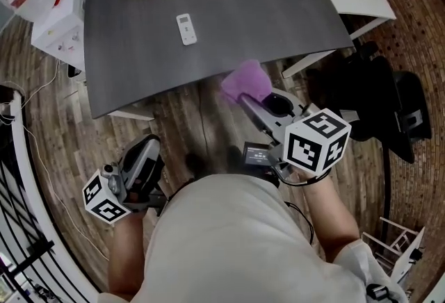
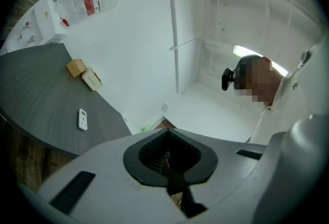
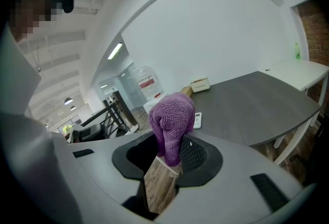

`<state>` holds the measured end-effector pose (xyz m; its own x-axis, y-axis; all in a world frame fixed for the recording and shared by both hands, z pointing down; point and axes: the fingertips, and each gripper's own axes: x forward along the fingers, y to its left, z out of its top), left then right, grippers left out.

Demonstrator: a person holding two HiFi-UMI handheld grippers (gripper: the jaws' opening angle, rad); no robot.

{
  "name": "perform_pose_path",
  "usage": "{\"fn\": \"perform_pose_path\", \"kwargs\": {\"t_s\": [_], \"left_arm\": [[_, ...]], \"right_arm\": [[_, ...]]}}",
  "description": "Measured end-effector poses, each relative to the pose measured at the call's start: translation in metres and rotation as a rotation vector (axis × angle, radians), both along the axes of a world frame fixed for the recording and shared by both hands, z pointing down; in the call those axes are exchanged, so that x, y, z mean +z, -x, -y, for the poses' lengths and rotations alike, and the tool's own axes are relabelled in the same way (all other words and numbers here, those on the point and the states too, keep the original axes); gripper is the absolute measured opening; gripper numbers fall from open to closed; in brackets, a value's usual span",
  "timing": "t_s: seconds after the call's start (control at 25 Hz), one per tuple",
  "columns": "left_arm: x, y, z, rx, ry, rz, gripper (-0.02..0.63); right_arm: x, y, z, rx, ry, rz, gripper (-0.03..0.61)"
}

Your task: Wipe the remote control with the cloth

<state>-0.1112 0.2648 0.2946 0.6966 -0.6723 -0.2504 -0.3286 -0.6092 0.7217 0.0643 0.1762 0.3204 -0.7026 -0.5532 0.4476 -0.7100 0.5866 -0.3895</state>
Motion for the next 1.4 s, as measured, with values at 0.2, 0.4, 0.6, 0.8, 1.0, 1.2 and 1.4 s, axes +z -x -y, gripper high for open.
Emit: {"fn": "perform_pose_path", "kwargs": {"t_s": [0.2, 0.4, 0.6, 0.8, 1.0, 1.2, 1.4], "left_arm": [[-0.002, -0.031, 0.007, -0.002, 0.026, -0.002, 0.003], [-0.007, -0.049, 0.008, 0.002, 0.035, -0.006, 0.003], [-0.016, -0.066, 0.009, 0.024, 0.023, 0.003, 0.003], [-0.023, -0.075, 0.01, 0.036, 0.006, 0.004, 0.003], [-0.024, -0.077, 0.01, 0.041, 0.008, 0.003, 0.003], [-0.024, -0.08, 0.011, 0.051, 0.012, 0.004, 0.003], [-0.024, -0.083, 0.009, 0.059, 0.013, 0.006, 0.003]], "right_arm": [[-0.011, -0.031, 0.0, 0.011, -0.006, 0.016, 0.115], [-0.022, -0.046, 0.004, 0.034, -0.021, 0.065, 0.115], [-0.036, -0.06, 0.011, 0.054, -0.065, 0.075, 0.115], [-0.049, -0.068, 0.009, 0.06, -0.101, 0.095, 0.115], [-0.058, -0.068, 0.005, 0.057, -0.13, 0.098, 0.114], [-0.069, -0.073, 0.007, 0.075, -0.167, 0.094, 0.112], [-0.065, -0.079, 0.007, 0.084, -0.163, 0.084, 0.112]]}}
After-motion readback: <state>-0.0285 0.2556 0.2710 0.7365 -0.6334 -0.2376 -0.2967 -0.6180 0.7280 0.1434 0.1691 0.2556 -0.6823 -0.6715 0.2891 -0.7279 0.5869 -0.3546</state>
